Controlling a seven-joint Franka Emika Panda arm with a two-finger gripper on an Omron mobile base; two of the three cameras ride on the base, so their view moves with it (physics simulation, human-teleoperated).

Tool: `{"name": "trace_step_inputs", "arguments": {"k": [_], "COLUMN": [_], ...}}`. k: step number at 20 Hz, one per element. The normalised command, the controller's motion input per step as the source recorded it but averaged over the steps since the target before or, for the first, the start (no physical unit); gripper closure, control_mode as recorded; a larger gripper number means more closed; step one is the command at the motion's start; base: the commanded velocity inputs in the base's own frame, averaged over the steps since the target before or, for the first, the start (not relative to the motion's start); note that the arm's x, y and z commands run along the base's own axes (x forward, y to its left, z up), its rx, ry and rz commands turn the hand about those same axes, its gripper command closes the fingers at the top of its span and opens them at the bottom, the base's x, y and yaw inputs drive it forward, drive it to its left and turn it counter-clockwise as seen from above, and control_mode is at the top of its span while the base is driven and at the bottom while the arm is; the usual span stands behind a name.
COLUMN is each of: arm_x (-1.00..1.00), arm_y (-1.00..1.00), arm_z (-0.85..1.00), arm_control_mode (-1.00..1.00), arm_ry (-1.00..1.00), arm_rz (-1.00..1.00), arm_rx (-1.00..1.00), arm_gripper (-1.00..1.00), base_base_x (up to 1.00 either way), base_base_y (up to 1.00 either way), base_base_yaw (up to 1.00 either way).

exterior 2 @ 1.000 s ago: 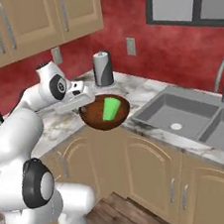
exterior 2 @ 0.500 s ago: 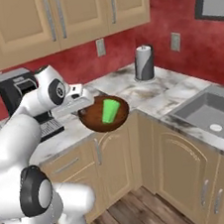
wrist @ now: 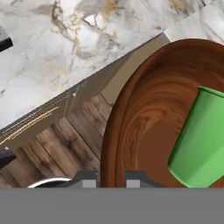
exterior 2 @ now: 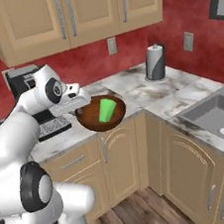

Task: Place the cup inside the bowl on the dining table and move the bowl to any counter.

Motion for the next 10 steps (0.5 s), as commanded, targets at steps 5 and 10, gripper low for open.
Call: {"name": "trace_step_inputs", "arguments": {"k": [5,10], "arm_x": [0.0,0.0], "arm_y": [0.0,0.0], "arm_z": [0.0,0.0], "arm_control_mode": [1.0,1.0], "arm_ry": [0.0,0.0], "arm_rz": [0.0,0.0], "arm_rx": [0.0,0.0], "arm_gripper": [1.0,1.0], "base_base_x": [-0.96,-0.19], "base_base_y": [-0.44,-0.08], "base_base_yaw": [0.0,0.08]}}
